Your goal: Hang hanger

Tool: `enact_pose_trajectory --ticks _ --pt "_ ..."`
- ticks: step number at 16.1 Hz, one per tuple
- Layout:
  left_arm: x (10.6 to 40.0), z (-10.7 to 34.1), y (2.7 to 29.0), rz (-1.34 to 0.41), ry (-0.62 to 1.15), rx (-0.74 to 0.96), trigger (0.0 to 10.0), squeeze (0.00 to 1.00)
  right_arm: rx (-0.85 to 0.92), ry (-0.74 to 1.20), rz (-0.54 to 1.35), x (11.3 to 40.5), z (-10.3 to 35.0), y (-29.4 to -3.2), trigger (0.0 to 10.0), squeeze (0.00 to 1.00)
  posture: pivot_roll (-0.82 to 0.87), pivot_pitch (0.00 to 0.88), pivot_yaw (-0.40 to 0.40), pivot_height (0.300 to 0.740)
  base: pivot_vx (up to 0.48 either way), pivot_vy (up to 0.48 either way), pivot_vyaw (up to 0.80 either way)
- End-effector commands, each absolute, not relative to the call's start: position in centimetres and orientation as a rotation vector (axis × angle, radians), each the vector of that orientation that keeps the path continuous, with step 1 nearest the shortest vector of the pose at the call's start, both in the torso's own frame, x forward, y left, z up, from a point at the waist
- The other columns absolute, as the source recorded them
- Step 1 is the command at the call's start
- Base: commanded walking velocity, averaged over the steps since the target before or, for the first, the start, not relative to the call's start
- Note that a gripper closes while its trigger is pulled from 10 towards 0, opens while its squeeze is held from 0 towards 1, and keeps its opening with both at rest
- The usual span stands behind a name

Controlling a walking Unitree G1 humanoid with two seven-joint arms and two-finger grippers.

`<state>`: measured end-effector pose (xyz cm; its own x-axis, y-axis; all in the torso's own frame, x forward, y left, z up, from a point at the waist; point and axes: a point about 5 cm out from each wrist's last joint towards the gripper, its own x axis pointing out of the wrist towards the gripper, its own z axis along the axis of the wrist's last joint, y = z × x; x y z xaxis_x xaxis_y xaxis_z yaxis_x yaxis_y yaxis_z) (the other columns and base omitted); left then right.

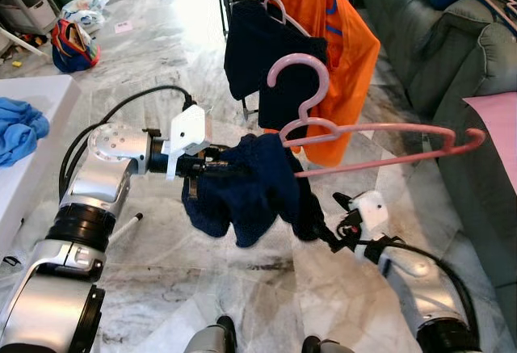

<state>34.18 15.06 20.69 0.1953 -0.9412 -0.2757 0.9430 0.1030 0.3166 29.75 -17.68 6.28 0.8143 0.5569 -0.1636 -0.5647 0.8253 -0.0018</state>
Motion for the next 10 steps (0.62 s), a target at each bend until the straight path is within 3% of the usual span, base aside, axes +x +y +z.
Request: enact_pose_trajectory --ticks 1,4,6,10 --pt "33.9 21.4 15.3 -1.38 -0.013 0.488 10.0 0.0 -0.031 0.177 0.591 29.5 5.9 -18.6 10.0 0.0 0.02 0.206 0.068 0.74 0.0 0.0 0.0" --pt "33.6 21.7 14.2 -1.405 -0.042 0.465 10.0 0.0 0.024 0.211 0.59 29.7 5.3 -18.4 10.0 0.0 0.01 0.204 0.065 0.74 0.0 0.0 0.0" --pt "33.5 22.1 13.4 -1.414 -0.073 0.456 10.0 0.0 0.07 0.242 0.667 29.6 4.6 -16.4 10.0 0.0 0.01 0.2 0.061 0.74 0.0 0.0 0.0" --pt "33.5 22.1 13.4 -1.414 -0.073 0.456 10.0 0.0 0.07 0.242 0.667 29.6 4.6 -16.4 10.0 0.0 0.01 0.2 0.061 0.74 0.0 0.0 0.0"
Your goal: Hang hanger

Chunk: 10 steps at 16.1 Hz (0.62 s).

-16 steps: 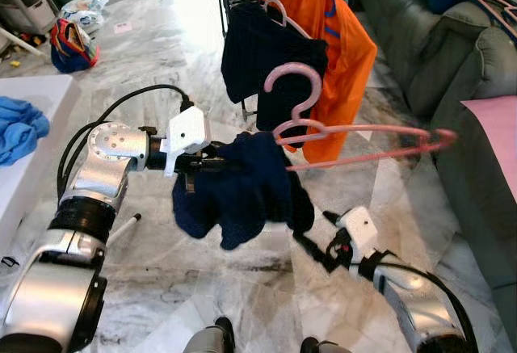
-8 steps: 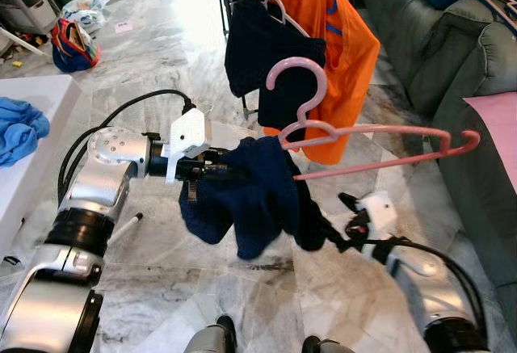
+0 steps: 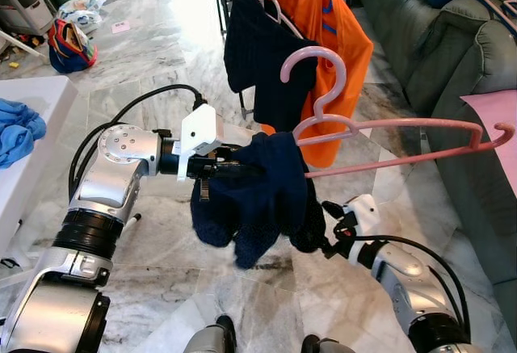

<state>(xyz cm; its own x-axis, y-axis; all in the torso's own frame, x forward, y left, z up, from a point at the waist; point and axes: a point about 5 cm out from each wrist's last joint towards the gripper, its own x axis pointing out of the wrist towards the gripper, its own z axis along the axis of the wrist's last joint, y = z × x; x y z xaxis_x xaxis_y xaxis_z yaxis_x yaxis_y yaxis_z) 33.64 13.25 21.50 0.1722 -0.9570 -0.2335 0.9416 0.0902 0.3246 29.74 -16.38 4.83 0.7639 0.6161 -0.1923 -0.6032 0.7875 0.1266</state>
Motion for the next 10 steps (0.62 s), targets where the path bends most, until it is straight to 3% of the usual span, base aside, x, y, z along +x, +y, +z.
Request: enact_pose_trajectory --ticks 1,3,10 --pt "33.2 22.7 13.2 -1.42 -0.092 0.444 10.0 0.0 0.088 0.297 0.599 29.6 3.6 -16.8 0.0 0.0 0.02 0.198 0.053 0.74 0.0 0.0 0.0" --pt "32.8 23.8 13.2 -1.426 -0.122 0.415 10.0 0.0 0.154 0.394 0.438 29.5 2.0 -18.2 0.0 0.0 0.03 0.197 0.051 0.74 0.0 0.0 0.0" --pt "32.5 25.2 13.5 -1.398 -0.151 0.379 10.0 0.0 0.206 0.471 0.375 28.0 -0.1 -18.4 0.0 0.0 0.03 0.201 0.051 0.74 0.0 0.0 0.0"
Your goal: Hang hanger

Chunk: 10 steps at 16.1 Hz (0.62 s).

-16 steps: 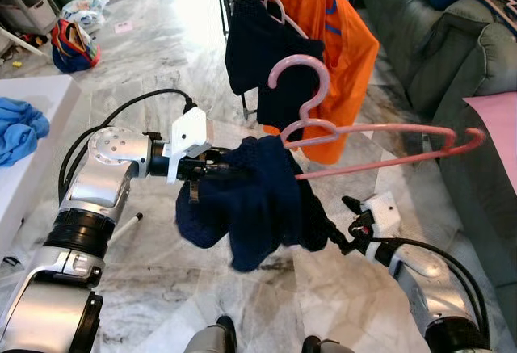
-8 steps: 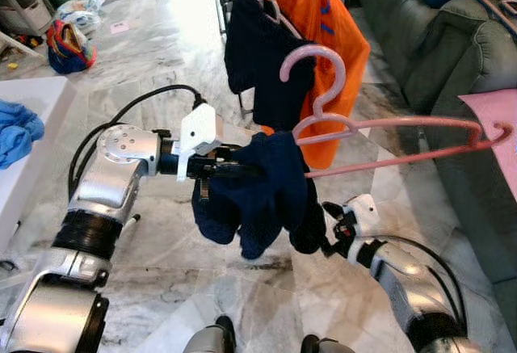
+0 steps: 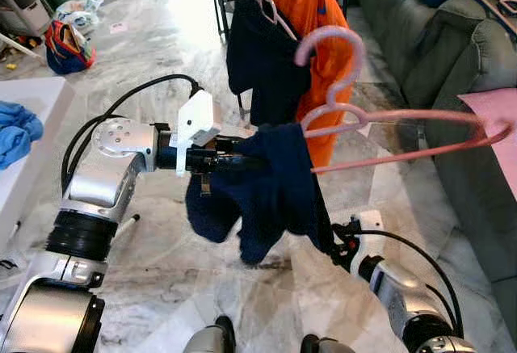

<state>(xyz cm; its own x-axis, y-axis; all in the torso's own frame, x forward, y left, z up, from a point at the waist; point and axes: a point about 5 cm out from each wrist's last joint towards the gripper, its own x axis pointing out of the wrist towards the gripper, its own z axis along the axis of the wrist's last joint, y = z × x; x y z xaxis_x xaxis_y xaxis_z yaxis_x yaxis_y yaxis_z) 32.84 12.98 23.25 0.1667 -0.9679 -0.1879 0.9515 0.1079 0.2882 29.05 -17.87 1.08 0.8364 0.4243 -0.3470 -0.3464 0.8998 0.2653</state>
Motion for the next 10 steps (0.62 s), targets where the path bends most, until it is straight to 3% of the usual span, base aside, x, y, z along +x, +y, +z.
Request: enact_pose_trajectory --ticks 1,6,10 --pt "32.5 25.2 13.5 -1.398 -0.149 0.377 10.0 0.0 0.215 0.458 0.363 28.1 0.0 -18.7 0.0 0.0 0.03 0.203 0.053 0.74 0.0 0.0 0.0" --pt "32.8 23.6 13.9 -1.364 -0.097 0.355 10.0 0.0 0.269 0.286 0.234 29.8 2.9 -21.6 0.0 0.0 0.02 0.206 0.057 0.74 0.0 0.0 0.0" --pt "33.4 20.1 15.8 -1.265 0.006 0.282 10.0 0.0 0.339 0.039 0.04 31.2 8.1 -26.9 0.0 0.0 0.0 0.213 0.053 0.74 0.0 0.0 0.0"
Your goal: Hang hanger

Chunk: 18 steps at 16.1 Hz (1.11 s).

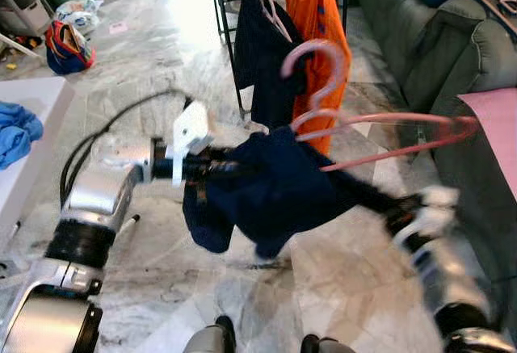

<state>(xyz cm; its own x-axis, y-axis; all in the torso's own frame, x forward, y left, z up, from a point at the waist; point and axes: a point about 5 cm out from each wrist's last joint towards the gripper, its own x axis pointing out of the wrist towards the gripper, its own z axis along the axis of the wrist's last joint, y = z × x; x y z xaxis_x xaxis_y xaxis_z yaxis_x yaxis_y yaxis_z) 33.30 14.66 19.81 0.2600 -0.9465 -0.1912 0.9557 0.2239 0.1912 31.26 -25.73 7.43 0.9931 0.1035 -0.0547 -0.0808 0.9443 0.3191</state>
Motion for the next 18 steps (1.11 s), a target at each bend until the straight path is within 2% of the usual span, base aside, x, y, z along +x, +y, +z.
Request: enact_pose_trajectory --ticks 1,15,17,18 --pt "33.4 18.9 16.1 -1.229 0.023 0.257 10.0 0.0 0.335 -0.017 0.025 31.6 9.8 -27.7 0.0 0.0 0.0 0.214 0.053 0.74 0.0 0.0 0.0" --pt "33.6 18.1 16.3 -1.209 0.014 0.246 10.0 0.0 0.347 -0.027 0.015 31.3 10.9 -27.9 0.0 0.0 0.0 0.214 0.053 0.74 0.0 0.0 0.0" --pt "32.2 12.2 16.9 -1.117 0.125 0.212 10.0 0.0 0.274 -0.037 -0.066 33.0 14.3 -28.7 0.0 0.0 -0.04 0.228 0.047 0.74 0.0 0.0 0.0" --pt "31.1 8.6 16.4 -1.027 0.171 0.205 10.0 0.0 0.123 0.042 -0.049 34.1 14.4 -27.4 0.0 0.0 -0.04 0.215 0.032 0.74 0.0 0.0 0.0"
